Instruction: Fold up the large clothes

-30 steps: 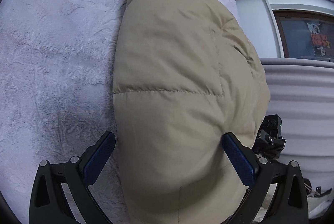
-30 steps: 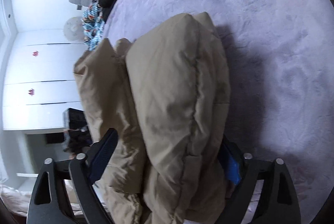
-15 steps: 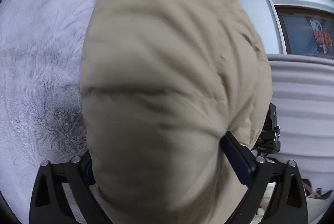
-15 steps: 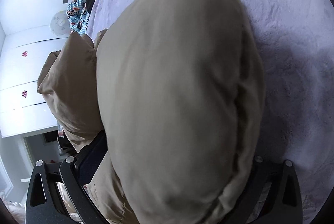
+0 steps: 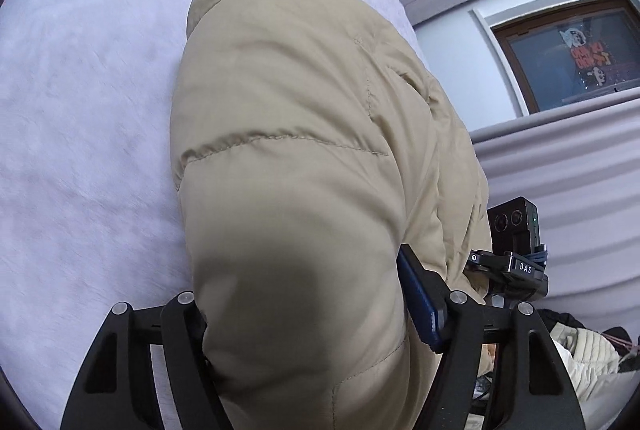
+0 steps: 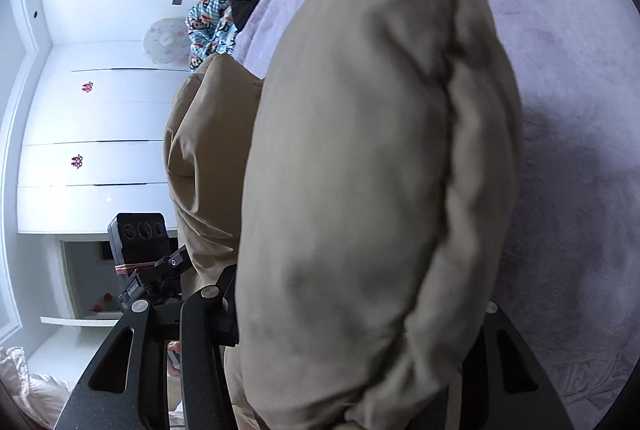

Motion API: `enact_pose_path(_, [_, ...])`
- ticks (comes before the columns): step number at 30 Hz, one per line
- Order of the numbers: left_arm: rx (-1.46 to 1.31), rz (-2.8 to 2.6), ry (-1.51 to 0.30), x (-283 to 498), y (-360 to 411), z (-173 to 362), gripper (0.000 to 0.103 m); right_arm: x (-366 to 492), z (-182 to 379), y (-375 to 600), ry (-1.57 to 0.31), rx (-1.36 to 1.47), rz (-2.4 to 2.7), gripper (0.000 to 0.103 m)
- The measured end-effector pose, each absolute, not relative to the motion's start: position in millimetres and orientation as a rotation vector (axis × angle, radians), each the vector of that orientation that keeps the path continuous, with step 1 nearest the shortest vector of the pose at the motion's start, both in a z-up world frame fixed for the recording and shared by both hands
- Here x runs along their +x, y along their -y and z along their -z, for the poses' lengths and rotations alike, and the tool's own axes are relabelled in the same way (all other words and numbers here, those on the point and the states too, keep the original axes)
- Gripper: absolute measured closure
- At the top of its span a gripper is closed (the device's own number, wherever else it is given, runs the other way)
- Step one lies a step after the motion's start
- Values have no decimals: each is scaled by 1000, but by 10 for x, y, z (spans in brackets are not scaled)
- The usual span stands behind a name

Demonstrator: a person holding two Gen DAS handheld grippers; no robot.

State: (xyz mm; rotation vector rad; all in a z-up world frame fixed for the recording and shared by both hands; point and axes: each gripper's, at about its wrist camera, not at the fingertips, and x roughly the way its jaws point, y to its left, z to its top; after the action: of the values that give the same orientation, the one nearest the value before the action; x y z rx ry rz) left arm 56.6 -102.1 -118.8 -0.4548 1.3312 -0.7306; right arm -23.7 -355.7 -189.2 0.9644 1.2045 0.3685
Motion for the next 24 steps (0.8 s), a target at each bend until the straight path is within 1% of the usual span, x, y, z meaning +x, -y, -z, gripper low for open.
enact_pose_path(6, [-414, 677, -1279, 1103, 363, 1008, 30, 259, 1866, 2836, -1146, 914, -415, 49])
enact_pose_path(12, [-410, 588, -1249, 1639, -289, 1116, 29, 864, 2064, 2097, -1136, 884, -466, 49])
enact_pose_path(15, [-409, 511, -1270, 1845, -516, 1445, 29, 1200, 2255, 1797, -1162, 841, -474, 49])
enact_pose_path(17, [-410, 462, -1319, 1917, -560, 1711, 19, 1371, 2452, 1655, -1199, 809, -444, 49])
enact_pose_path(18, [-423, 449, -1351, 1909, -544, 1858, 17, 1430, 2585, 1599, -1230, 788, -408, 49])
enact_pose_path(19, [-434, 449, -1365, 1909, -550, 1932, 16, 1446, 2675, 1563, -1254, 769, -373, 44])
enact_pose_path(21, [-406, 444, -1352, 1849, -564, 1885, 16, 1419, 2800, 1545, -1282, 760, -308, 37])
enact_pose_path(24, [-296, 415, -1293, 1819, -572, 1598, 16, 1270, 2712, 1699, -1282, 741, -241, 36])
